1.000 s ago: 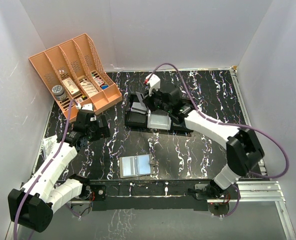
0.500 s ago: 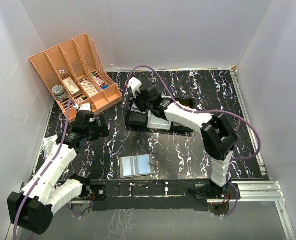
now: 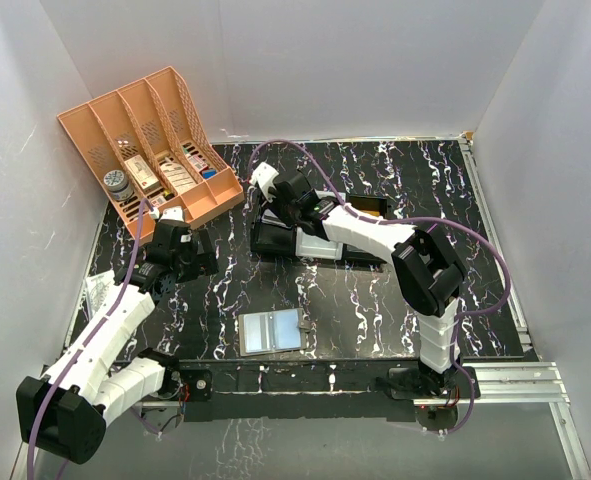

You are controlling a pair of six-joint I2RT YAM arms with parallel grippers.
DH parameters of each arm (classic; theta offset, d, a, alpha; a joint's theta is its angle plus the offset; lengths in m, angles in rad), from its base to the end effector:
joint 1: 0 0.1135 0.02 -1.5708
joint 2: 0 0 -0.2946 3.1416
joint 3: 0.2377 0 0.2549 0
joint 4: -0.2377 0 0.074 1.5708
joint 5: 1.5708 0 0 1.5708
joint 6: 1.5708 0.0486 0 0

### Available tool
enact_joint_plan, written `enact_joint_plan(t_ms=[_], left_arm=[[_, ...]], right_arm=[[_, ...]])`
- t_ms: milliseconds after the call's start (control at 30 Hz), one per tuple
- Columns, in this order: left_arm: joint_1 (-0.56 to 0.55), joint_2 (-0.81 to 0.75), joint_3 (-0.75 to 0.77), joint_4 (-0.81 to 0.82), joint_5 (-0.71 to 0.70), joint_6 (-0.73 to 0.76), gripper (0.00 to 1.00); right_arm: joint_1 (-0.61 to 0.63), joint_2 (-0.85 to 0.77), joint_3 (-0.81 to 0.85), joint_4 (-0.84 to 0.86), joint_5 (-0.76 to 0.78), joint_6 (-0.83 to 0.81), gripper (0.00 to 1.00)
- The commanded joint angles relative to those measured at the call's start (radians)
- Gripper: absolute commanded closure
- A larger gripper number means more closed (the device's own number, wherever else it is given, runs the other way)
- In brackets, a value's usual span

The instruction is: Take the credit cards out of the card holder

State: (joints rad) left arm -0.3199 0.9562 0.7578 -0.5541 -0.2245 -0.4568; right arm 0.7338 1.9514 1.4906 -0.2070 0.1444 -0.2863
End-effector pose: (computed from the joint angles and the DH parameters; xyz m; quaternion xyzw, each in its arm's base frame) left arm 0.1870 -0.0506 0.2812 -0.1068 0.9065 -0.0546 0.4048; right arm 0.3566 0.3122 0.2550 -0.4107 0.7986 0.0333 0.4387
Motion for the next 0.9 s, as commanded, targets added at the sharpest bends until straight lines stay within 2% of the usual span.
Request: enact_joint_plan(t_ms=[0, 167, 267, 533, 867], left_arm=[[0.005, -0.009, 0.007, -0.003, -0.02, 0.011, 0.01], [0.005, -0.017, 0.01, -0.012, -0.049, 0.003, 0.01], [0.005, -0.023, 0.007, -0.01, -0.046, 0.004, 0.01], [0.005, -0.033, 0.008, -0.011, -0.051, 0.001, 0.01], [0.005, -0.043, 0.012, -0.015, -0.07, 0.004, 0.01]], right_arm=[[0.0, -0.012, 0.03, 0.019, 0.053, -0.08, 1.0], [0.018, 0.017, 0.045, 0.025, 0.065, -0.162, 1.0], [0.018, 0.035, 0.059, 0.066, 0.057, -0.155, 1.0], [0.02, 0.13, 0.174, 0.031, 0.09, -0.203, 1.0], [0.029, 0.201, 0.23, 0.005, 0.139, -0.307, 1.0]])
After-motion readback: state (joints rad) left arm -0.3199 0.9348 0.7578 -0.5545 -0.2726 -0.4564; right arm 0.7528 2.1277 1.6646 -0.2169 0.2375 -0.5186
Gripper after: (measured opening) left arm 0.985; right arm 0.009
